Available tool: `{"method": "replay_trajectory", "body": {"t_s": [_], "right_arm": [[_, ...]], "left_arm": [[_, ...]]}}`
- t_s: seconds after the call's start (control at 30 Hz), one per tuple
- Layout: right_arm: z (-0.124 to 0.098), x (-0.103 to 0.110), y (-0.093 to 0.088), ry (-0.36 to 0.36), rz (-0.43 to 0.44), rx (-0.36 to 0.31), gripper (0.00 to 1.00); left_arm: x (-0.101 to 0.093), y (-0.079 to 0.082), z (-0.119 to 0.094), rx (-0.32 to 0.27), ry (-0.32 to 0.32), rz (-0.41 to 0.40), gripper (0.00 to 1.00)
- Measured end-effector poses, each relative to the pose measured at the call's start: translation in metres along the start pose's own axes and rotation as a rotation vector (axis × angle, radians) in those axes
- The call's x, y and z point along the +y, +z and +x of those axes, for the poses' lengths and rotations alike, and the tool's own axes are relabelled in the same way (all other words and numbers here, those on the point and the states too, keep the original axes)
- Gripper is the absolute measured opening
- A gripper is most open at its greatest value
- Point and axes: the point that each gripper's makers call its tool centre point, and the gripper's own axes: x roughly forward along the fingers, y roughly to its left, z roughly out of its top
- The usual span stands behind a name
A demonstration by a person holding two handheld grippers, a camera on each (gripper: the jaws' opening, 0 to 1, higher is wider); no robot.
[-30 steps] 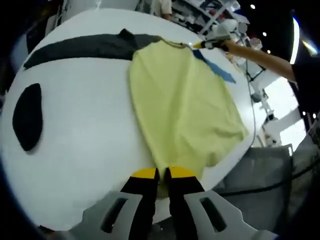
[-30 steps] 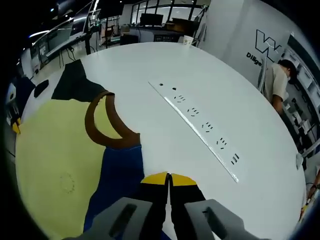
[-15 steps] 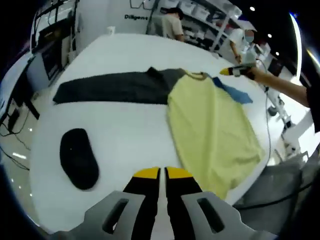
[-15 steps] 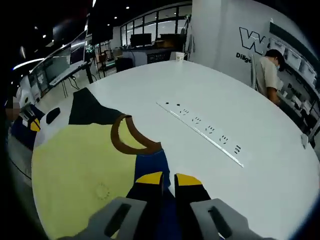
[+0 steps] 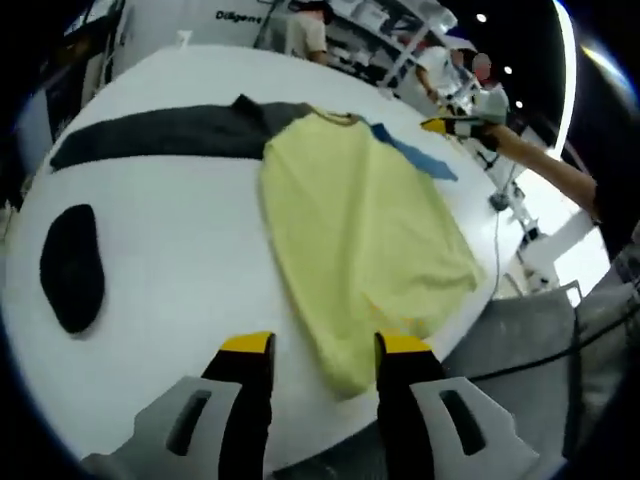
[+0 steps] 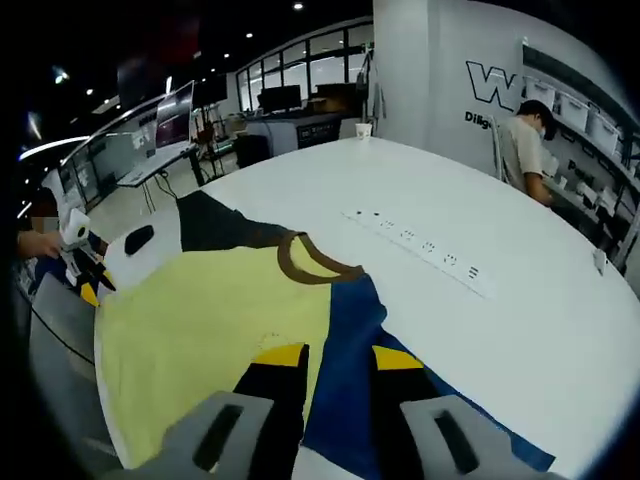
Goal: Fold the garment on the visible template until the final outline fits inside the template.
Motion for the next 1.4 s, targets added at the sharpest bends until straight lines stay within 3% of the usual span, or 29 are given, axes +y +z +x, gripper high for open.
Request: {"method": "replay_trajectory", "body": {"t_s": [0.07,0.1,0.4,0.7,0.83,0.87,0.97,1.17,1.27,1.4], "right_arm": [[-0.005,-0.002,-0.001,-0.006,0.001,-0.001,0.18],[-0.009,-0.001,0.0,-0.01,-0.001,-0.006,0.18],[-0.028,0.009,0.011,-0.016,-0.031,-0.026,0.17],[-0.031,0.027,0.014,-0.002,-0.043,-0.034,0.16],[-0.031,0.024,0.011,0.0,-0.048,-0.021,0.16],[-0.031,0.023,0.01,0.001,-0.047,-0.018,0.16],[-0.033,0.022,0.008,-0.001,-0.044,-0.012,0.16],[-0.035,0.024,0.006,-0.007,-0.037,-0.011,0.15],[-0.036,0.026,0.004,-0.007,-0.035,-0.007,0.15],[-0.036,0.027,0.003,-0.006,-0.028,-0.008,0.15]], "left_arm": [[-0.004,-0.012,0.001,0.056,-0.021,-0.006,0.28],[-0.009,-0.008,0.005,0.032,-0.031,-0.005,0.26],[-0.025,-0.013,-0.01,0.01,-0.07,-0.033,0.0],[-0.023,-0.011,-0.013,-0.034,-0.075,-0.053,0.0],[-0.016,-0.009,-0.012,-0.038,-0.042,-0.05,0.12],[-0.014,-0.002,-0.012,-0.072,-0.037,-0.052,0.17],[-0.015,0.004,-0.008,-0.078,-0.05,-0.043,0.26],[-0.012,0.005,0.001,-0.05,-0.056,-0.013,0.18],[-0.013,0.0,0.004,-0.018,-0.068,-0.014,0.03],[-0.021,-0.003,-0.001,-0.011,-0.096,0.006,0.03]]}}
